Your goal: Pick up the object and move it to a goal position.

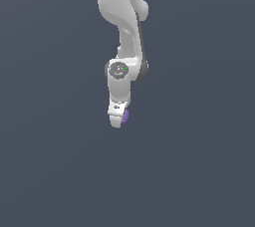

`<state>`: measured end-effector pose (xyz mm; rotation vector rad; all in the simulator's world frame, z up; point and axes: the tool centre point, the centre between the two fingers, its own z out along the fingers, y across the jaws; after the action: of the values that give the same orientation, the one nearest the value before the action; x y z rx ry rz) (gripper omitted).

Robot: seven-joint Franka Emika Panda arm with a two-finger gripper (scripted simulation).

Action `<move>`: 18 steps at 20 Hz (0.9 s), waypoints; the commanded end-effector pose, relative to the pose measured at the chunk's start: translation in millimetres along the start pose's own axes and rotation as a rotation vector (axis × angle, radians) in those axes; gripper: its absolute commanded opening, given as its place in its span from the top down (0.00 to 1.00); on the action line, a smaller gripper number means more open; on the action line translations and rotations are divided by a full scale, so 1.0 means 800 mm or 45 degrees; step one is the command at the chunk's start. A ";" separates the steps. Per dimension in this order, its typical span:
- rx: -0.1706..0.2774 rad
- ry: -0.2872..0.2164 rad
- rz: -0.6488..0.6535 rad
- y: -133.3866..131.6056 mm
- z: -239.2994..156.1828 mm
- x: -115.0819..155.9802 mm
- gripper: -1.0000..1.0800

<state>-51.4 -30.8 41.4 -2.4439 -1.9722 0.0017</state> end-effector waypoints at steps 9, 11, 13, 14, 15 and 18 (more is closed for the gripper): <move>-0.002 0.000 0.000 0.001 0.002 0.000 1.00; -0.004 0.000 0.000 0.001 0.000 0.000 1.00; -0.004 0.000 0.000 0.001 -0.001 0.001 1.00; -0.004 0.000 0.000 0.001 -0.003 0.001 1.00; -0.004 0.000 0.000 0.001 -0.005 0.002 1.00; -0.004 -0.001 -0.001 -0.001 -0.016 0.007 1.00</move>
<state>-51.1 -27.5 49.4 -2.4458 -1.9731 0.0003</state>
